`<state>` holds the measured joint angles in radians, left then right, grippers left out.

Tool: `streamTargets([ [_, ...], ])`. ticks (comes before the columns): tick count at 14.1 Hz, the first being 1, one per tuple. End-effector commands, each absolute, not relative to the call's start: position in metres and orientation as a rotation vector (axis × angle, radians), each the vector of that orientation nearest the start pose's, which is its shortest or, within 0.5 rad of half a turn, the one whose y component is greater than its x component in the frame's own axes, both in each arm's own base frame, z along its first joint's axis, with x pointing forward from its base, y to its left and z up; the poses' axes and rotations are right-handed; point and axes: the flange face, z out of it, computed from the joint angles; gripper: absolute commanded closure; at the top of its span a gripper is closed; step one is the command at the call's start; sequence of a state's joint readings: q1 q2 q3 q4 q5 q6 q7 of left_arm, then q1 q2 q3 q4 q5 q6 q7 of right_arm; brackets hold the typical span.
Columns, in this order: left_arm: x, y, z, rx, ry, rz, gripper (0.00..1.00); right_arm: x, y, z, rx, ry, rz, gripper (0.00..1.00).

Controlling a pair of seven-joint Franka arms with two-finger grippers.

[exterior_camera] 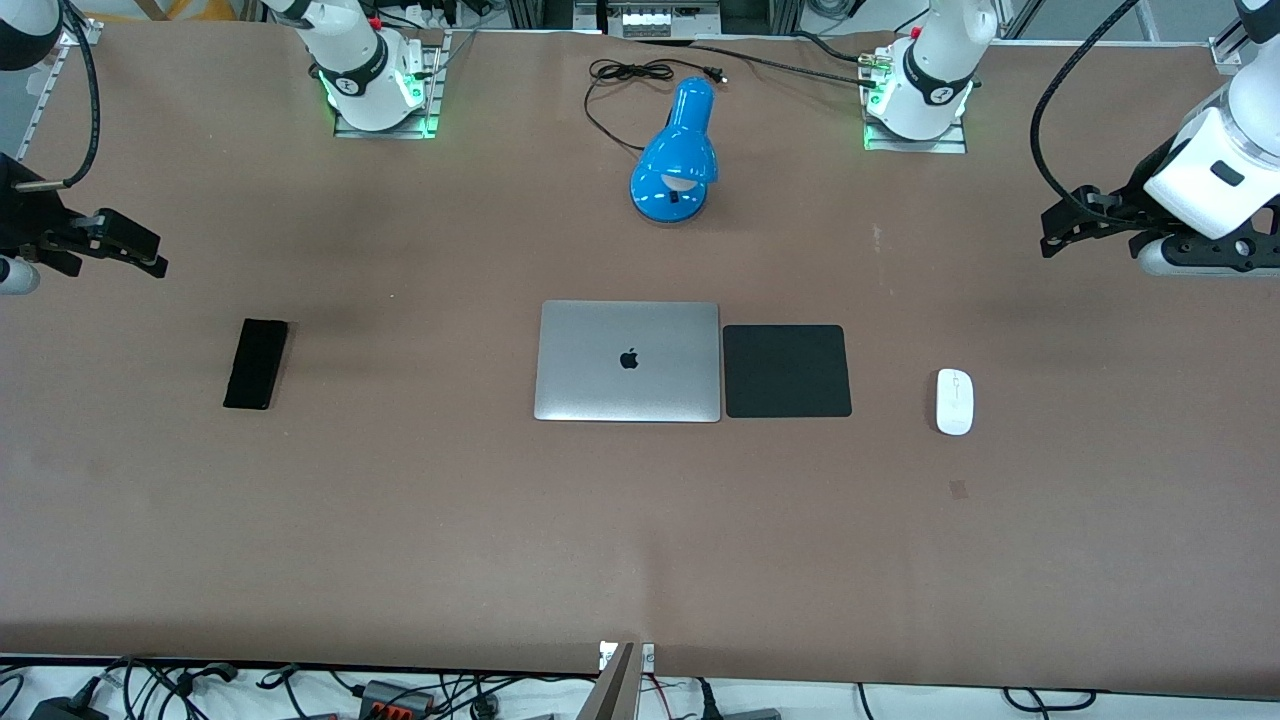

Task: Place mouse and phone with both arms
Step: 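Move the right gripper toward the black phone while the left gripper approaches the mouse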

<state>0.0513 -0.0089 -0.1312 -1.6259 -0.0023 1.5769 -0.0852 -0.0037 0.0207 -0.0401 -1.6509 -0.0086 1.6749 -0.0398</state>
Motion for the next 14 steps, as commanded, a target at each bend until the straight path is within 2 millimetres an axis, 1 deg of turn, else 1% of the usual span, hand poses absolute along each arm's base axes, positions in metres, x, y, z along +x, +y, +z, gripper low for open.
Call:
streamTargets([
  [1,0.544,-0.041,0.608,-3.132,0.019,0.064,0.0,0.558,-0.024,0.587,-3.146,0.014,0.005,0.0],
  [5,0.545,-0.041,0.606,-3.132,-0.005,0.067,0.0,0.56,-0.024,0.585,-3.149,0.009,0.01,0.0],
  [6,0.549,-0.039,0.598,-3.132,-0.014,0.088,0.0,0.56,-0.024,0.584,-3.148,0.011,0.008,0.0],
  [7,0.555,-0.031,0.591,-3.136,-0.033,0.091,0.0,0.561,-0.023,0.583,-3.149,0.008,0.01,0.0],
  [8,0.562,-0.028,0.587,-3.139,-0.038,0.07,0.0,0.561,-0.023,0.583,-3.149,0.008,0.01,0.0],
  [9,0.57,-0.024,0.578,-3.142,-0.033,0.058,0.0,0.563,-0.022,0.582,-3.148,0.006,0.003,0.0],
  [10,0.578,-0.014,0.568,-3.145,-0.058,0.069,0.0,0.564,-0.023,0.583,-3.145,0.002,-0.002,0.0],
  [11,0.587,-0.01,0.555,-3.152,-0.068,0.084,0.0,0.567,-0.024,0.578,-3.152,-0.009,0.005,0.0],
  [12,0.6,-0.007,0.54,-3.18,-0.102,0.101,0.0,0.571,-0.025,0.569,-3.153,-0.002,0.018,0.0],
  [14,0.617,-0.002,0.503,-3.196,-0.127,0.151,0.0,0.58,-0.027,0.547,-3.155,0.006,0.061,0.0],
])
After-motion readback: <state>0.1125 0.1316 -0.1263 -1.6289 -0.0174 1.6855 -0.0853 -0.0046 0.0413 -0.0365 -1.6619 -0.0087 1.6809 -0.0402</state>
